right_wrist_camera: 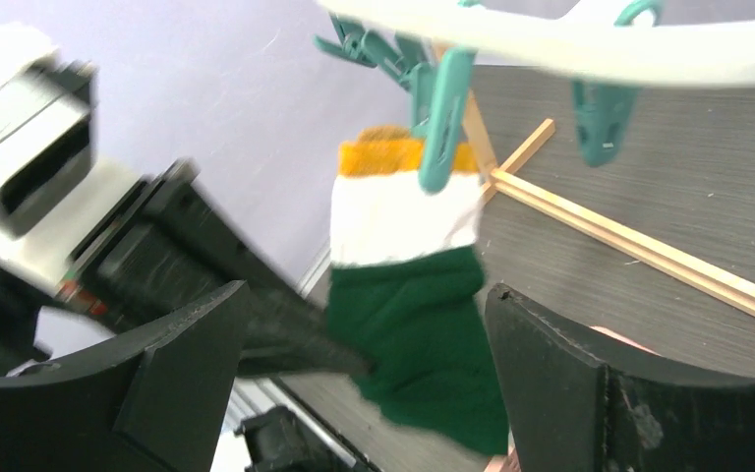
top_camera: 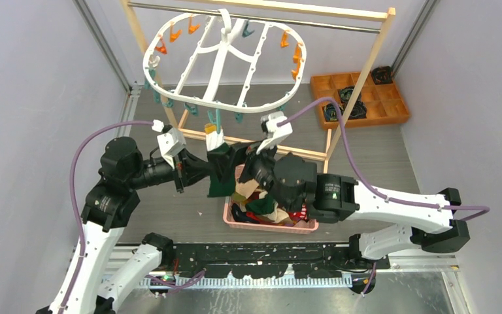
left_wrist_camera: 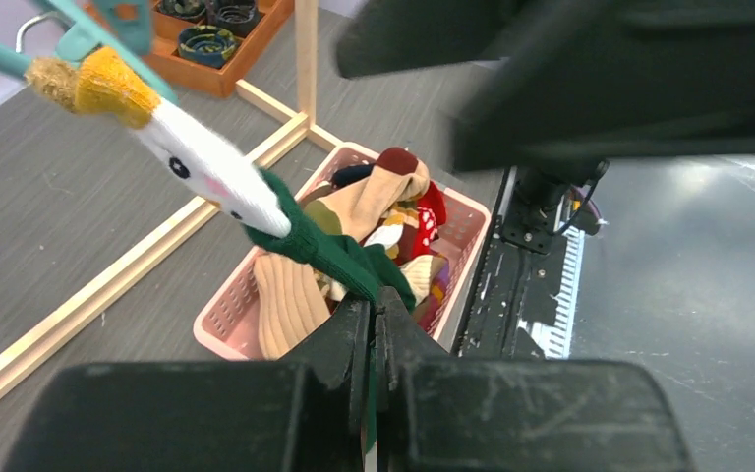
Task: Remove the socks clipped to the hanger
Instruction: Remove the sock from the hanger.
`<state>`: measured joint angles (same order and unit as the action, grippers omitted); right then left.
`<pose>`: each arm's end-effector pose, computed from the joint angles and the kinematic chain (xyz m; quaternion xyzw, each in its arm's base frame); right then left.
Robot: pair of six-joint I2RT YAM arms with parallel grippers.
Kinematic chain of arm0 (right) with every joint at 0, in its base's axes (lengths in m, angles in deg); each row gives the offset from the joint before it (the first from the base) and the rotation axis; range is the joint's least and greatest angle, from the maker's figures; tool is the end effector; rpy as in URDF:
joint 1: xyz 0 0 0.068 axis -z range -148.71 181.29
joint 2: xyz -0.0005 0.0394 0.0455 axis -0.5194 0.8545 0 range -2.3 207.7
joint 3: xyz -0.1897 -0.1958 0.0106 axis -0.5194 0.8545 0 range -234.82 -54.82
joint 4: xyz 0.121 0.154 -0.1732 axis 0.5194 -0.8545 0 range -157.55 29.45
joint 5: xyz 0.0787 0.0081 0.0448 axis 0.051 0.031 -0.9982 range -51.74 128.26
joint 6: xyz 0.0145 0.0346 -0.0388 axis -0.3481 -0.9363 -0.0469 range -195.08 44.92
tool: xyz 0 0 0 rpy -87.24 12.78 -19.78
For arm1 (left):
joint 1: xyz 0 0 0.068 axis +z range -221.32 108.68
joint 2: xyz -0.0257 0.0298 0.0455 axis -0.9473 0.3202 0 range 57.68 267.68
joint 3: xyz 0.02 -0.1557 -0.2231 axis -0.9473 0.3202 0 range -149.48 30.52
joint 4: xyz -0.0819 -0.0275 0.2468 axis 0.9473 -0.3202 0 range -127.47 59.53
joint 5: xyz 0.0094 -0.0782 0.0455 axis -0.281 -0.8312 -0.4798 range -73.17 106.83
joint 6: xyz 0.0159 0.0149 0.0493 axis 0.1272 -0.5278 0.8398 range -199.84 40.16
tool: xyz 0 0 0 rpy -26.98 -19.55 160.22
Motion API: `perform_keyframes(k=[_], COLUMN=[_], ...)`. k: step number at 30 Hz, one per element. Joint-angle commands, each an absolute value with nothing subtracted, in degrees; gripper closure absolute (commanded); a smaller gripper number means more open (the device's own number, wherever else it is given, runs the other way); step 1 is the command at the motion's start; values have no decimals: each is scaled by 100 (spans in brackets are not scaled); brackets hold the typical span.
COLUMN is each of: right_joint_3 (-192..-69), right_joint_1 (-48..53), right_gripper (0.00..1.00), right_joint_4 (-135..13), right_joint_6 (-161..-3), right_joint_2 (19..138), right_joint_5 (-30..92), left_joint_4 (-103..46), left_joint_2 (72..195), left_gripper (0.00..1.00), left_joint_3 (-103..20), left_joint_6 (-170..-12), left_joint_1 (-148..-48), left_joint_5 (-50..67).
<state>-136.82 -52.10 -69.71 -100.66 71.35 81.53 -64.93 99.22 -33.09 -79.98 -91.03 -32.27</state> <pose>0.0565 0.2747 0.4603 -0.0934 0.7046 0.3787 0.5928 0.1057 -0.0665 0.4153 0.3770 0.6543 -0.4171 0.5057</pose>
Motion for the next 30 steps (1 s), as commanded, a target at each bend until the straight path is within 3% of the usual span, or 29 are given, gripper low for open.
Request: perform_keyframes(k=[1, 12, 21, 27, 30], right_joint_3=[-13844, -13795, -14046, -14526, -14325], right_joint_1=[-4732, -4638, -4352, -4286, -4297], right_gripper=[5, 9, 20, 29, 27], right_joint_4=[-6876, -6741, -6697, -7222, -7525], right_joint_6=[-10641, -11021, -11533, -11579, -11749], right_joint_2=[6961, 7302, 7765, 8141, 8043], right_joint_5=[7505, 6919, 6701, 6962, 7319], left_joint_4=[-6218, -5925, -5623, -5517, -5506], left_joint_2=[9861, 9907, 9781, 9779, 9683], left_gripper=[100, 100, 100, 100, 99], left_joint_3=[-3281, -3258, -3132, -3123, -3135], left_joint_6=[-8365, -8758, -9011, -9093, -9066], left_joint_1=[-9264, -9380, -9417, -9452, -9453], left_joint_5=[-3292, -3290, -3276, -3275, -3247])
